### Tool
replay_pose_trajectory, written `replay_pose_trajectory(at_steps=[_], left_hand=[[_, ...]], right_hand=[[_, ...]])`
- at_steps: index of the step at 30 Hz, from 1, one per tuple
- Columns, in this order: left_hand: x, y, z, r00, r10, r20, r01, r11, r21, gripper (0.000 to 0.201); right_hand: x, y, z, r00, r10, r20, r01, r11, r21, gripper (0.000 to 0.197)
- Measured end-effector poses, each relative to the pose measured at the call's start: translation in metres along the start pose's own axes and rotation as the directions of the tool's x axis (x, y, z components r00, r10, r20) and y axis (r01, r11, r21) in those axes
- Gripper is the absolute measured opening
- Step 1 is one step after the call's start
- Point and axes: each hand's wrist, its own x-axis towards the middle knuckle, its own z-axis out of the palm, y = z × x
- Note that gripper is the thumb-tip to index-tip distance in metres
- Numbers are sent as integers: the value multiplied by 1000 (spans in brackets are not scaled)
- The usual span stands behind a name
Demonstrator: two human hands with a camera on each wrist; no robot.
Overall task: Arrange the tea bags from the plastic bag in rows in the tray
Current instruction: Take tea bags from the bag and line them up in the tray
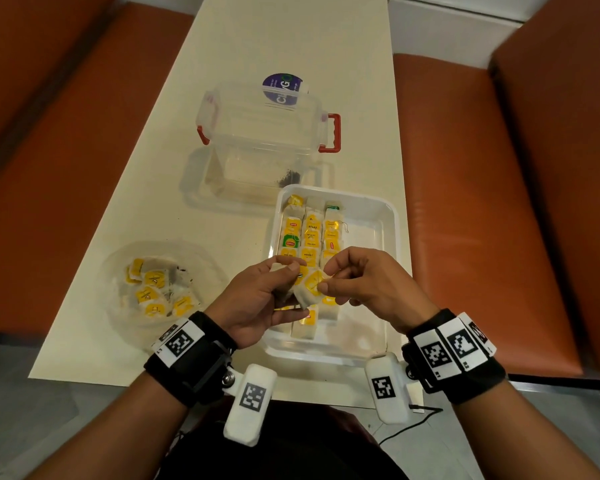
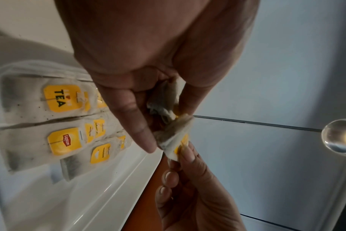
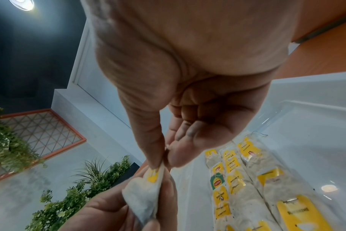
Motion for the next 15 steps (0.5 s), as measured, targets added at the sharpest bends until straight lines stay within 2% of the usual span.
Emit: replay_pose_trajectory(at_steps=[5,9,12,15], left_hand=[[0,-1,0,1000,15,-13,-14,1000,9,10],[1,-4,1,998,31,-54,-30,999,18,8],[0,-5,0,996,64,-55,-59,994,89,13],[-4,-3,1,996,88,-1,-86,977,196,19]], right_hand=[[-4,0,-4,1000,2,10,-2,996,91,16],[-7,-1,-10,999,-31,43,28,998,63,11],[-9,-1,-13,994,-66,82,62,997,54,14],[-11,0,-16,989,-109,99,101,992,81,23]])
